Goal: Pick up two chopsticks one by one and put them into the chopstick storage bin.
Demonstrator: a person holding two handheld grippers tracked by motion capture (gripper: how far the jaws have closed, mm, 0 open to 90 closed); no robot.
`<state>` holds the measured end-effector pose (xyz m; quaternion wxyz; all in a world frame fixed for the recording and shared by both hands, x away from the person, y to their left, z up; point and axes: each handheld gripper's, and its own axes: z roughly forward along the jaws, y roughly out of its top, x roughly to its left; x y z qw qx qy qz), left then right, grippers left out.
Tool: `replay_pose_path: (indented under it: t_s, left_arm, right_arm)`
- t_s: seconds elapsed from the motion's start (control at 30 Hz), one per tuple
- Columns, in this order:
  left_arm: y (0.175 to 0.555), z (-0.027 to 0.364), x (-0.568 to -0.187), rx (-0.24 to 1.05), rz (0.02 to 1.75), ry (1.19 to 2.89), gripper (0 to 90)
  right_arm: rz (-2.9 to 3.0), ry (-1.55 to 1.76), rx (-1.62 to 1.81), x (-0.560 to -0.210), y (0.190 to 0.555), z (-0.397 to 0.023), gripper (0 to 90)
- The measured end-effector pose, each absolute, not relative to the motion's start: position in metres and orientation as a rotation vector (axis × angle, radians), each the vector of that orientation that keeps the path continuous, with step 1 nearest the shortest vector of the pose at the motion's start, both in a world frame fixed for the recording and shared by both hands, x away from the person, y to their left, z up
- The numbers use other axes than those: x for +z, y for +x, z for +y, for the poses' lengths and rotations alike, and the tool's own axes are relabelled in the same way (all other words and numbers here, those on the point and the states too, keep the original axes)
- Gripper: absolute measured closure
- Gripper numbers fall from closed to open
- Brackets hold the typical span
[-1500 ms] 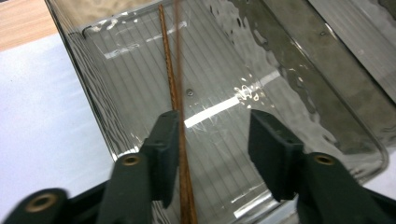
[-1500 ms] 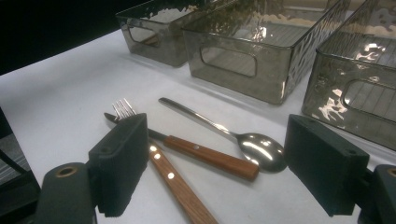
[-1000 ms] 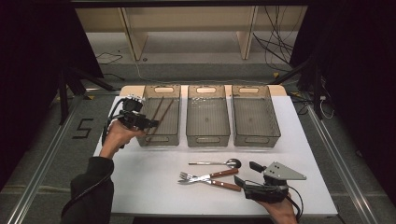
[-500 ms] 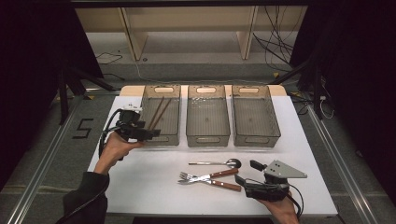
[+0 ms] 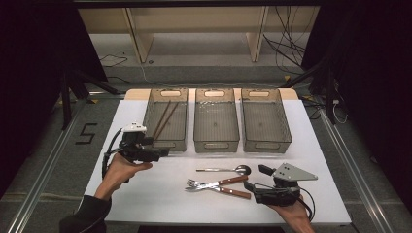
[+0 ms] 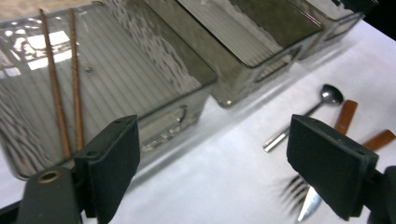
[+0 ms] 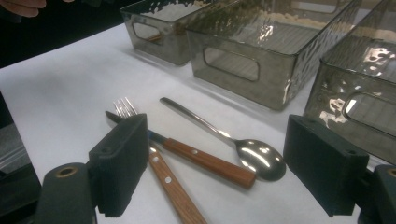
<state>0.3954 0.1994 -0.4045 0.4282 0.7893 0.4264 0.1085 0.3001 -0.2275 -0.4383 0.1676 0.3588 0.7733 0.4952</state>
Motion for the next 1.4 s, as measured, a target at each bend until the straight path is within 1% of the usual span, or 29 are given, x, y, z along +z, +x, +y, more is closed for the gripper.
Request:
replay_pose_path:
  t_s: [0.27,0.47,0.77,1.4]
  left_arm:
    - [0.378,0.198,-0.418,0.285,1.067,1.922,16.7]
    - [0.368,0.193,-0.423,0.296,1.048,1.927,16.0]
    - [0.357,0.204,-0.427,0.313,1.058,1.886,15.8]
    - [0.341,0.199,-0.436,0.349,1.018,1.904,15.4]
  right_arm:
    - [2.293,0.976,1.349,-0.433,0.314,-0.218,23.5]
    - [2.349,0.952,1.311,-0.429,0.329,-0.21,23.5]
    - [2.427,0.921,1.261,-0.423,0.35,-0.197,23.8]
    - [2.545,0.879,1.123,-0.428,0.374,-0.186,24.6]
